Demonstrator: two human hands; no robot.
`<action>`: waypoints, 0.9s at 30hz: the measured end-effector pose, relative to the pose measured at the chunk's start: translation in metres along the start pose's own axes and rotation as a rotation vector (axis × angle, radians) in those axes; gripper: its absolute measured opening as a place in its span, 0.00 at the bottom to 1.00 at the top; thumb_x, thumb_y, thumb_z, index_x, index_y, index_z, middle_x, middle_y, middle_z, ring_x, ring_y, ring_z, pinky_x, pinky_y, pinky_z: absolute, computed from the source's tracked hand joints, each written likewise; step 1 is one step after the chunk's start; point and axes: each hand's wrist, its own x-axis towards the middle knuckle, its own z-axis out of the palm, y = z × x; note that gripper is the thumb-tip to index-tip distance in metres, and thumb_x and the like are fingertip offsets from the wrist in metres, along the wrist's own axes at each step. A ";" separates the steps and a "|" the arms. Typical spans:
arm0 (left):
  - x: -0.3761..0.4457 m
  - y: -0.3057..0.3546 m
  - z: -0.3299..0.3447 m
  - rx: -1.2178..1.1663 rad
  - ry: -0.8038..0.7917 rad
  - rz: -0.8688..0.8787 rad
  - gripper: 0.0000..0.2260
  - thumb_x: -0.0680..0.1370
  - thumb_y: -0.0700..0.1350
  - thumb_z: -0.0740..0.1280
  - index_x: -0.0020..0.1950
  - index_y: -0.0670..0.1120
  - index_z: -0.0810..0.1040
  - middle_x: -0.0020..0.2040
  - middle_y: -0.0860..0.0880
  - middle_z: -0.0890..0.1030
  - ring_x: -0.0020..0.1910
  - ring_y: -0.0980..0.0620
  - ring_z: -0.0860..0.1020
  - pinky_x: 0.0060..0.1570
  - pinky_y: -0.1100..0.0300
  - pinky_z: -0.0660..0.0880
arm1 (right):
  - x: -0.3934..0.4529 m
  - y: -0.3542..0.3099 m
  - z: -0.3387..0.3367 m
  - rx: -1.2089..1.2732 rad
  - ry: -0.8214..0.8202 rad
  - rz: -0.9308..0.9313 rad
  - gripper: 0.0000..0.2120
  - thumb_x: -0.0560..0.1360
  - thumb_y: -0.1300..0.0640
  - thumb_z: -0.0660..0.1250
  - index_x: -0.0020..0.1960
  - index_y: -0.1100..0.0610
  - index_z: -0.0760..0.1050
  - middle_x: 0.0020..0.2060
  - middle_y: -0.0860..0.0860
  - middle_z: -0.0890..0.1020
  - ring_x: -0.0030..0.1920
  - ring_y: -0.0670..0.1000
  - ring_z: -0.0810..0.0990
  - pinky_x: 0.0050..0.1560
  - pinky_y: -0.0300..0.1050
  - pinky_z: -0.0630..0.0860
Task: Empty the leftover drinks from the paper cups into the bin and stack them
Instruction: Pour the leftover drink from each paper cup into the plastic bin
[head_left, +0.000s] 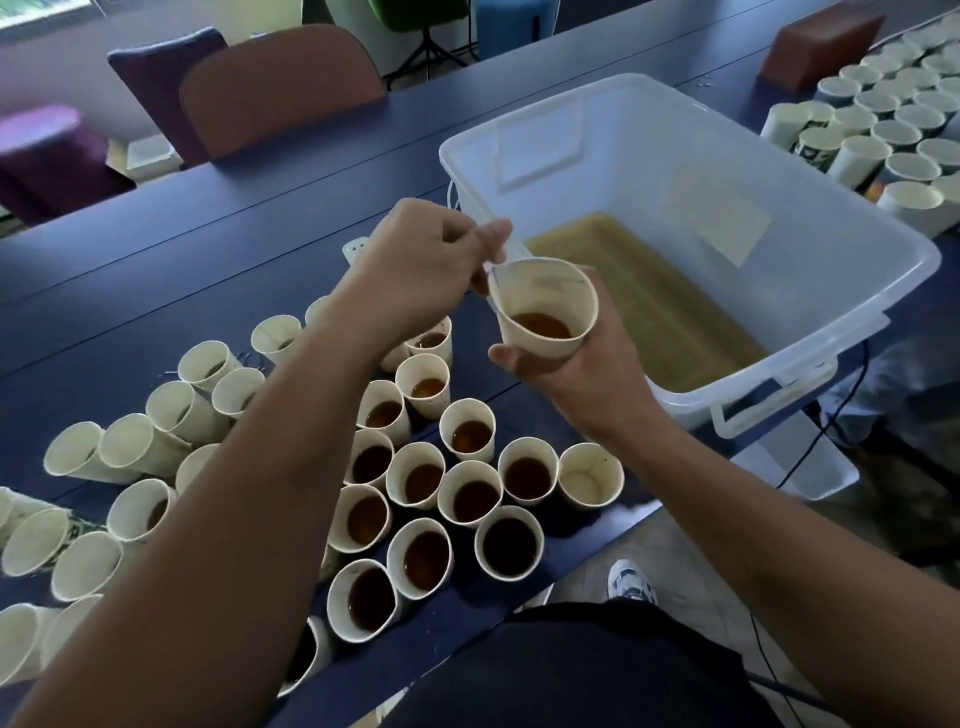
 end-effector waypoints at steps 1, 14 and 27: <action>0.002 -0.001 0.003 -0.068 0.046 -0.008 0.17 0.84 0.56 0.63 0.47 0.48 0.85 0.33 0.53 0.83 0.29 0.59 0.74 0.35 0.62 0.72 | 0.002 -0.003 -0.005 0.009 -0.013 0.000 0.33 0.63 0.53 0.80 0.63 0.50 0.70 0.54 0.46 0.81 0.54 0.45 0.80 0.56 0.43 0.76; -0.004 -0.034 0.082 0.158 -0.006 0.156 0.28 0.80 0.58 0.67 0.79 0.52 0.67 0.79 0.53 0.64 0.67 0.45 0.74 0.67 0.47 0.72 | 0.013 -0.035 -0.081 -0.376 -0.047 -0.032 0.31 0.67 0.55 0.80 0.62 0.48 0.65 0.50 0.37 0.76 0.48 0.31 0.75 0.46 0.23 0.68; -0.004 -0.037 0.096 0.213 -0.113 0.065 0.30 0.79 0.68 0.61 0.80 0.61 0.61 0.81 0.64 0.54 0.64 0.51 0.78 0.57 0.46 0.78 | 0.048 0.012 -0.116 -0.823 -0.258 0.237 0.32 0.68 0.54 0.77 0.64 0.50 0.62 0.55 0.51 0.75 0.55 0.57 0.75 0.54 0.53 0.73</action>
